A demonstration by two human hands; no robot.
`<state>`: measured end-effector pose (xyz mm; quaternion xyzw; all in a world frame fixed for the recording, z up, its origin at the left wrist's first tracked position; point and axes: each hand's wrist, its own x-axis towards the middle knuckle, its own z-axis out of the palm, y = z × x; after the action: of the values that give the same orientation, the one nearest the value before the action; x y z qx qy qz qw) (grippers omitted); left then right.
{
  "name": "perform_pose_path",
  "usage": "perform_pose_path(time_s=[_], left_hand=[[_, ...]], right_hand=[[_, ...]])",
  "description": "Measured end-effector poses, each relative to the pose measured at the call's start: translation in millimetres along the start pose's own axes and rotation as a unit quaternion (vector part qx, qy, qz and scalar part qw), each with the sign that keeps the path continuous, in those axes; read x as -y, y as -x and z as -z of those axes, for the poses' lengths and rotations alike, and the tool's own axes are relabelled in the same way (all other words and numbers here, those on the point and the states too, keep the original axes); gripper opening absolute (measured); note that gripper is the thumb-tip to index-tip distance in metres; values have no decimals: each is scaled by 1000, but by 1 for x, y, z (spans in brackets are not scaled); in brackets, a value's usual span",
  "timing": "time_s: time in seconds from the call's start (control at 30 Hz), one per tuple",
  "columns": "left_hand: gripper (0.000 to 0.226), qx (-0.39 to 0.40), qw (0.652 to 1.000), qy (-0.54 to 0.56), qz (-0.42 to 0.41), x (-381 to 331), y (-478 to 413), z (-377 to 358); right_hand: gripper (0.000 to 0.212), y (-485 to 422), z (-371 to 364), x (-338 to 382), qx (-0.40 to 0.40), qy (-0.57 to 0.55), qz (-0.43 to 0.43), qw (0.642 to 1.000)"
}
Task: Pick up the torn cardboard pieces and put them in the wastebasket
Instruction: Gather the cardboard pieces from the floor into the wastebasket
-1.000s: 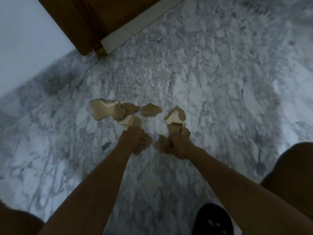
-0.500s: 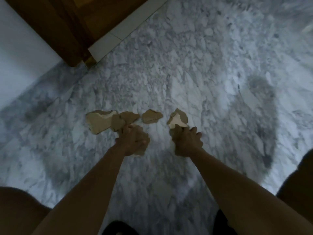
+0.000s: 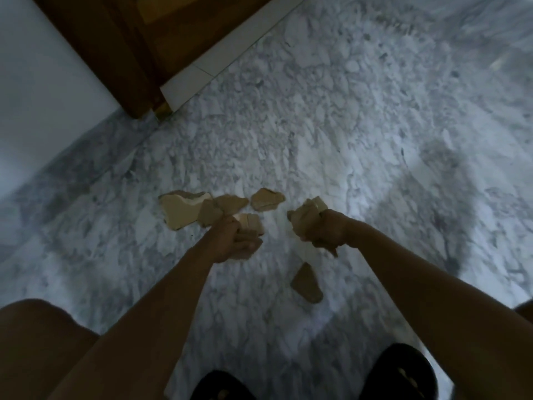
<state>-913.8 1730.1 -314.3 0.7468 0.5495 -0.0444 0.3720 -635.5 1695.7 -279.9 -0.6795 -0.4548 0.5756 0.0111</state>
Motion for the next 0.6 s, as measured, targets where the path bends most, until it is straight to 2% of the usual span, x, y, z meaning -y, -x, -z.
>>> perform_pose_path(time_s=[0.1,0.13,0.17,0.2,0.23,0.27,0.33,0.4,0.5,0.6], left_hand=[[13,-17,1000,-14,-17,-20,-4,14],[25,-13,999,-37,-12,-23,-7,16],[29,-9,998,-61,14,-25,-9,15],[19,1,998,-54,23,-24,-12,8],[19,-7,999,-41,10,-27,-13,1],[32,-16,998,-56,28,-22,-17,-11],[51,48,991,-123,25,-22,-13,-24],[67,9,981,-191,29,-12,-12,-30],[67,0,977,-211,14,-3,-10,-36],[67,-18,985,-171,28,-5,-6,-40]], right_hand=[[26,11,-8,6,109,195,-25,974],[32,14,-19,3,136,260,-27,956],[38,14,-35,-5,138,322,-26,936],[46,16,-51,-13,125,384,-13,915],[51,19,-66,-20,101,431,-1,897],[54,21,-79,-26,71,456,21,887],[55,20,-100,-38,-1,468,72,881],[55,15,-105,-47,-28,438,82,895],[69,11,-101,-55,-37,395,110,912],[81,10,-97,-53,-2,361,98,927]])
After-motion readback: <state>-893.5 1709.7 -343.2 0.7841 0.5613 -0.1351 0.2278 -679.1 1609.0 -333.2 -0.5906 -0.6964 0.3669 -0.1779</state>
